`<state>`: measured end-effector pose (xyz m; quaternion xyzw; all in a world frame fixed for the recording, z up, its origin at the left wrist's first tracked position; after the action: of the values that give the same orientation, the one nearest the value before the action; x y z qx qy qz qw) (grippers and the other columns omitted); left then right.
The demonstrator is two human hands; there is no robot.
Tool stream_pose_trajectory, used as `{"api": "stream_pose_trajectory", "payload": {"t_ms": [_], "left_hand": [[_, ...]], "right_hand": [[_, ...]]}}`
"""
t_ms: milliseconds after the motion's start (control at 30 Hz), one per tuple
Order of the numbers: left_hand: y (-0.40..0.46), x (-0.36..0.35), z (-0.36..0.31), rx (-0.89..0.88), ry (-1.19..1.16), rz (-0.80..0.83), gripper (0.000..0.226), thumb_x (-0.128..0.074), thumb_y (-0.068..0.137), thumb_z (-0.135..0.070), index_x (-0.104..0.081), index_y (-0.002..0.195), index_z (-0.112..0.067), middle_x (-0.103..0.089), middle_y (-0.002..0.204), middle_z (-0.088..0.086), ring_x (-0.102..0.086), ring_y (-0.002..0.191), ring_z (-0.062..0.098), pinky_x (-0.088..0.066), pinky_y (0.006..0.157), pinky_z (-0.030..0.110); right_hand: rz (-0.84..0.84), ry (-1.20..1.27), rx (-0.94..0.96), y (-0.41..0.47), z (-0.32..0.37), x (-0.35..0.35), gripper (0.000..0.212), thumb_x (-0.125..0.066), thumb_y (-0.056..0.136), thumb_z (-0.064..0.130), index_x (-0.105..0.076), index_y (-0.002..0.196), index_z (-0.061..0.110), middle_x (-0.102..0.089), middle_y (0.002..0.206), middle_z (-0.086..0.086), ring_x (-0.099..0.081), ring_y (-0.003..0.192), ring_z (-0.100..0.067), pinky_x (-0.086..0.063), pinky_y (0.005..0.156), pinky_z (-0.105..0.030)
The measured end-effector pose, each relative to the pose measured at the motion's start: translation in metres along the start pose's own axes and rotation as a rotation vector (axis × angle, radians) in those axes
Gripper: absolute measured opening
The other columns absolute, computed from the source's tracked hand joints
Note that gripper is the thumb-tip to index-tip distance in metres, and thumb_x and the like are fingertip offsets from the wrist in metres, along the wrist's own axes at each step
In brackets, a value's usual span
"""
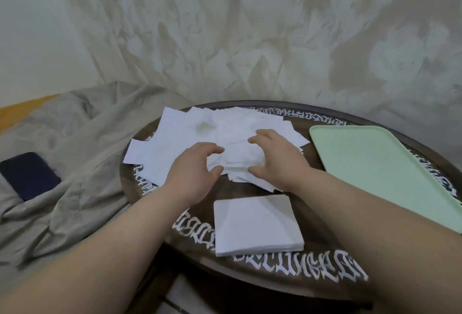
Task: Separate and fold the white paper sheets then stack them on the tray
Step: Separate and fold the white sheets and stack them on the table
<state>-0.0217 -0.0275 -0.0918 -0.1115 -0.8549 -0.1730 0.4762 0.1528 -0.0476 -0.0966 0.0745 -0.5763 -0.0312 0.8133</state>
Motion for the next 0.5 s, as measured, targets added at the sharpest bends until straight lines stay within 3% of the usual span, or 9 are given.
{"api": "stream_pose_trajectory", "payload": {"t_ms": [100, 200, 300, 367, 433, 500], "left_hand": [[0.027, -0.009, 0.007, -0.003, 0.015, 0.011, 0.043, -0.063, 0.094, -0.025, -0.053, 0.135, -0.026, -0.046, 0.147, -0.008, -0.043, 0.134, 0.012, -0.03, 0.108, 0.022], [0.049, -0.019, 0.02, 0.013, 0.023, 0.006, 0.048, -0.063, 0.093, -0.024, -0.049, 0.14, -0.024, -0.043, 0.149, -0.006, -0.041, 0.136, 0.013, -0.03, 0.107, 0.023], [0.057, -0.03, 0.04, 0.063, 0.04, 0.036, 0.054, -0.062, 0.093, -0.023, -0.044, 0.144, -0.022, -0.038, 0.152, -0.004, -0.038, 0.138, 0.014, -0.03, 0.109, 0.026], [0.056, -0.038, 0.053, 0.089, 0.054, 0.077, 0.056, -0.061, 0.093, -0.022, -0.041, 0.146, -0.021, -0.037, 0.153, -0.003, -0.037, 0.139, 0.015, -0.029, 0.111, 0.027], [0.054, -0.041, 0.063, 0.092, 0.064, 0.101, 0.056, -0.061, 0.094, -0.022, -0.04, 0.146, -0.021, -0.038, 0.153, -0.002, -0.038, 0.138, 0.015, -0.029, 0.111, 0.027], [0.054, -0.041, 0.066, 0.084, 0.066, 0.11, 0.055, -0.061, 0.093, -0.023, -0.042, 0.145, -0.021, -0.039, 0.151, -0.003, -0.039, 0.137, 0.015, -0.03, 0.111, 0.027]], "right_hand": [[0.114, -0.127, 0.058, 0.025, -0.004, -0.021, 0.086, -0.069, 0.082, 0.047, -0.022, 0.151, 0.028, -0.007, 0.162, 0.001, -0.007, 0.148, -0.021, -0.021, 0.117, -0.037], [0.188, -0.265, 0.123, 0.047, -0.005, -0.043, 0.09, -0.066, 0.083, 0.049, -0.014, 0.153, 0.026, 0.001, 0.163, -0.001, 0.004, 0.149, -0.024, -0.013, 0.12, -0.044], [0.177, -0.253, 0.154, 0.068, -0.004, -0.055, 0.077, -0.06, 0.086, 0.047, -0.025, 0.149, 0.021, -0.019, 0.158, -0.005, -0.016, 0.146, -0.026, -0.022, 0.115, -0.042], [0.103, -0.23, 0.192, 0.077, 0.0, -0.054, 0.05, -0.055, 0.089, 0.041, -0.047, 0.132, 0.017, -0.047, 0.133, -0.005, -0.043, 0.127, -0.026, -0.039, 0.098, -0.038], [0.057, -0.213, 0.177, 0.082, 0.0, -0.05, 0.027, -0.05, 0.091, 0.033, -0.055, 0.11, 0.015, -0.055, 0.109, -0.003, -0.053, 0.106, -0.026, -0.045, 0.08, -0.036], [0.065, -0.219, 0.17, 0.084, -0.002, -0.049, 0.02, -0.05, 0.09, 0.03, -0.054, 0.102, 0.014, -0.055, 0.101, -0.002, -0.054, 0.096, -0.026, -0.045, 0.074, -0.035]]}}
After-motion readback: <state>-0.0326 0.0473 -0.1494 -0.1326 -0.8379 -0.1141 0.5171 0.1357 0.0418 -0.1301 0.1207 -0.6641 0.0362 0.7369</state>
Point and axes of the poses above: each hand's wrist, its own y-axis towards the middle knuckle, its own x-axis out of the back of the hand, z = x × y, the point moved 6 cm from there along y, towards the middle knuckle
